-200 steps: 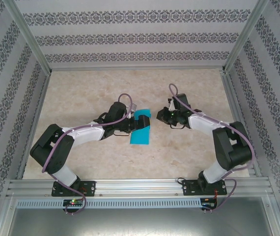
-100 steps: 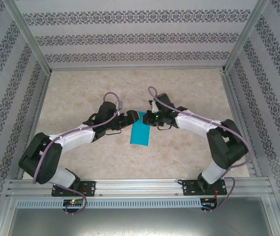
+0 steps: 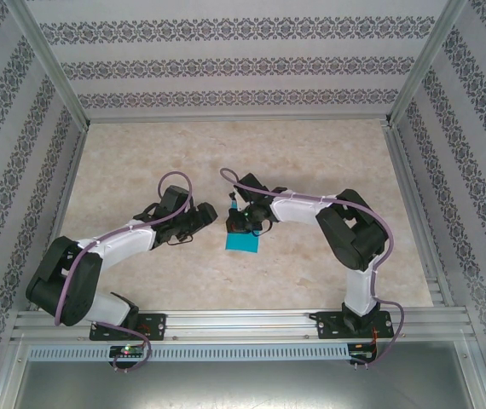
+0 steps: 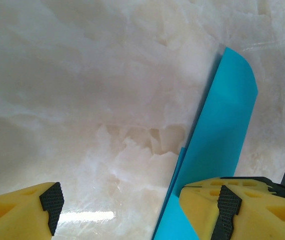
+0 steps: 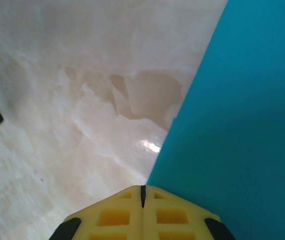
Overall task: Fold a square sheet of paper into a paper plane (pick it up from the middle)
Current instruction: Third fold the triangle at the center of the table.
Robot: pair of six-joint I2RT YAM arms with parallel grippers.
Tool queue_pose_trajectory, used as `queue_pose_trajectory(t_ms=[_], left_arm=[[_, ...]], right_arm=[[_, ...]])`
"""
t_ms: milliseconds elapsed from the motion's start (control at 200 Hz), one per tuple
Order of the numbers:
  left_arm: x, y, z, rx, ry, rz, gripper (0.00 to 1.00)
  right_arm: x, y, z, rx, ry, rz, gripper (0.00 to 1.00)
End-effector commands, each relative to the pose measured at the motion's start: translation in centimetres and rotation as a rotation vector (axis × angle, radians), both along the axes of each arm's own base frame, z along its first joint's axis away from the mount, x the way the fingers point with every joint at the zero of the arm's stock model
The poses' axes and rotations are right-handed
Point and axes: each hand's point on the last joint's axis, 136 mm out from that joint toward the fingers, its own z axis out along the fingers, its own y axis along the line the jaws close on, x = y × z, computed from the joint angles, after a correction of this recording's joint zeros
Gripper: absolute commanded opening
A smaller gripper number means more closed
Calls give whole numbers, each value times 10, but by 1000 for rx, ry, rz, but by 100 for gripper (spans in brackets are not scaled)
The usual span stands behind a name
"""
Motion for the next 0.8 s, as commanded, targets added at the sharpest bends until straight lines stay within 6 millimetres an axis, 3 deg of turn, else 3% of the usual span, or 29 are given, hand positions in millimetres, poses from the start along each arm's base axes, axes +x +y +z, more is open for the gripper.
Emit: queue_pose_trajectory(t_ms=[0,90,275,365,435,580,794], left_arm=[[3,3,5,5,-1,11,81],[5,-4,4,-20,-1,-14,76],[8,-31,9,-78,-21,-106,56],[9,-46,9,-93,-24,-152,48],[11,-60,11,-126,-33,-191,39],[13,-92,19,-189,-62,-280,26],[10,-126,9,-196,-37,-374,11]], right_arm=[[-15,-17,-12,-76,12,93,0],[-26,-29,-18,-85,28,145,0],[-55,-53,-27,-113,71,223,0],[-57,-57,-16,-78,49,225,0],[-52,-54,6,-24,-3,210,0],[-33,-57,48,71,-84,66,19],[-17,-101,63,126,-106,-208,43]])
